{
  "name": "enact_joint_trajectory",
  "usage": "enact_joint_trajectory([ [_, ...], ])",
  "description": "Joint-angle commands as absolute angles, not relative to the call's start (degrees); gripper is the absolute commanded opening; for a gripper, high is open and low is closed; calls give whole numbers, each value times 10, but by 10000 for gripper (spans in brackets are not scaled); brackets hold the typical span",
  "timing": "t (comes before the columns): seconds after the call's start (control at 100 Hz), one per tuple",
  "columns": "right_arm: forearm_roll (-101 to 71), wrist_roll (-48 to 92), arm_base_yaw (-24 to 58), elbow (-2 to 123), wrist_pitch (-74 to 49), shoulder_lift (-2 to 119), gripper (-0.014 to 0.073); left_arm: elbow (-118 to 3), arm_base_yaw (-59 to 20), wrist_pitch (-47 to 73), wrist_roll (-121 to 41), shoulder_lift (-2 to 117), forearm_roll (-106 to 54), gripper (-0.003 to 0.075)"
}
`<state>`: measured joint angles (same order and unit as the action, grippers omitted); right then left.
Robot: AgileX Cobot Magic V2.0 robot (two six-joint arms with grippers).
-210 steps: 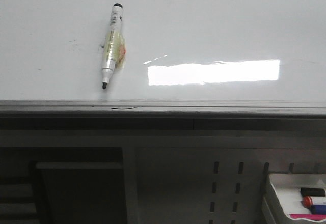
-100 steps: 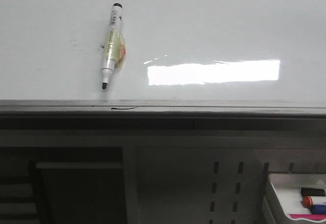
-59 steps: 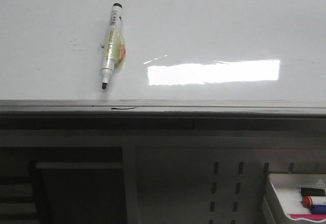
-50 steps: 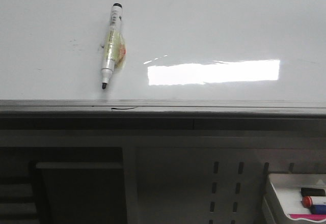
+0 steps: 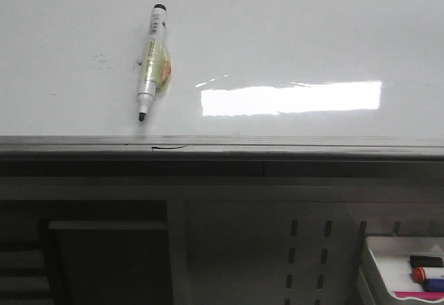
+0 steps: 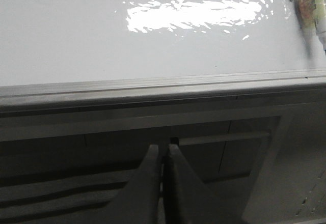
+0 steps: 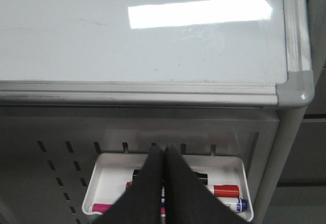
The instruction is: Write number 4 on whiteboard
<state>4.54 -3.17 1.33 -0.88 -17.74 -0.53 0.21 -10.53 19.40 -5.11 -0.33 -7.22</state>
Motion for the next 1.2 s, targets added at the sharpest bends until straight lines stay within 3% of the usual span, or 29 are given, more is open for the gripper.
enact_joint_trajectory([
  [0.0, 26, -30, 9, -20, -92, -14, -64, 22, -105, 133, -47, -18, -65, -20],
  [0.06, -55, -30, 9, -20, -42, -14, -64, 22, -105, 107, -47, -18, -106, -20],
  [0.21, -243, -30, 9, -20, 29, -14, -64, 22, -106, 75, -47, -18, -400, -20],
  [0.43, -283, -30, 9, -14, 35, -14, -64, 20, -106, 36, -47, -18, -518, -20],
  [0.69, -226, 4, 9, 115, -72, -3, -64, -79, -106, 126, -84, 22, -411, -20],
  [0.89, -215, 153, 9, 223, -184, 62, -64, -218, -106, 210, -152, 167, -304, -12],
  [0.97, -215, 165, 9, 245, -198, 91, -64, -264, -106, 247, -173, 234, -304, 55],
  [1.08, -215, 165, 9, 266, -216, 123, -50, -314, -106, 292, -176, 325, -309, 256],
  [1.14, -216, 165, 9, 274, -230, 137, 9, -337, -110, 329, -208, 369, -317, 354],
  [1.19, -216, 165, 9, 278, -239, 145, 90, -350, -120, 351, -240, 399, -336, 391],
])
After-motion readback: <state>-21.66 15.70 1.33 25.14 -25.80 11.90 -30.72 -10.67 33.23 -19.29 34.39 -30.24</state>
